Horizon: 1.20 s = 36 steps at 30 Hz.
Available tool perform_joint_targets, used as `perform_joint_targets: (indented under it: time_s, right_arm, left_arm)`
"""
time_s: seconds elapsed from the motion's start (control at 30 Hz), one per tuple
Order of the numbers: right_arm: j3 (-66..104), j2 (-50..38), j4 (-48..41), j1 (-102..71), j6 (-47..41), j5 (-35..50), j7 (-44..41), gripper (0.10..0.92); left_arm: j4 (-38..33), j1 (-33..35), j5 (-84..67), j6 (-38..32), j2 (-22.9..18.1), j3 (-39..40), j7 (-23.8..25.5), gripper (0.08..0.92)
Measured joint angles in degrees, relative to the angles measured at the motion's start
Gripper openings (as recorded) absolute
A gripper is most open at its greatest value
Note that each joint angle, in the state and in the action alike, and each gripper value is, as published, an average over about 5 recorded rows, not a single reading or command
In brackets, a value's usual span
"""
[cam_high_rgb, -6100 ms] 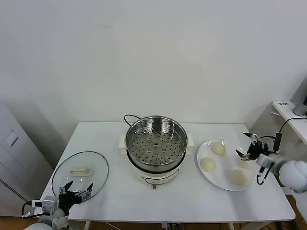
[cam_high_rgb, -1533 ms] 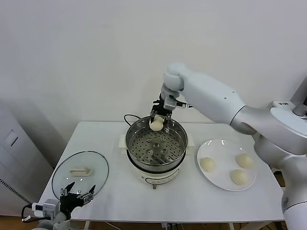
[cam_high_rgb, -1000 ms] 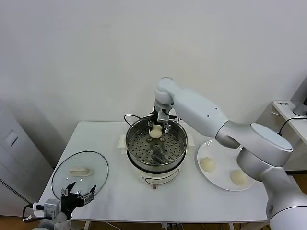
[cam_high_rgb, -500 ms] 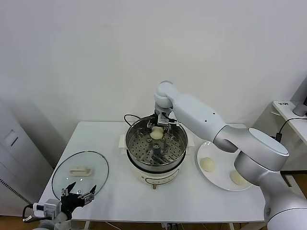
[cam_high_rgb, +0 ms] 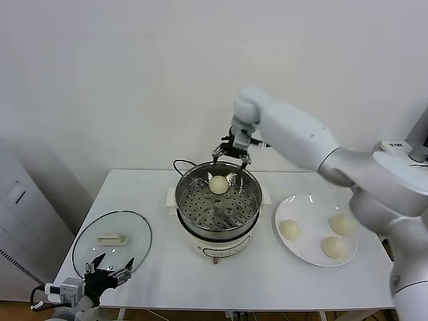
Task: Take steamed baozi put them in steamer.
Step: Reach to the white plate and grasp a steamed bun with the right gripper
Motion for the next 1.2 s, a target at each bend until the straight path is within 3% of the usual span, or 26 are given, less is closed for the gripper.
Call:
perform_joint_targets:
  time_s: [0.23,0.53,0.8,1.2]
  right_arm:
    - [-10.6,-6.9,2.2,5.5,-3.9,13.0,-0.7,0.823]
    - [-17.4,-14.1,4.7,6.1,-25.1,22.1,0.1,0.823]
    - [-18.1,-17.5,4.8,2.1,-37.0,24.4,1.9,0.823]
    - [-13.8,-18.4,2.8,-7.2,-43.8,22.2,3.6,0.823]
  left_arm:
    - [0.0,-0.2,-0.3,-0.1,-0.1,-0.1,0.0,0.823]
    - [-0.4,0.3,-0.4,-0.1,-0.8,-0.7,0.0,0.823]
    - [-0.3,0.0,-0.5,0.1,-0.9,-0.8,-0.1,0.823]
    - [0.3,-0.4,-0.6,0.3,-0.9,-0.8,-0.2,0.823]
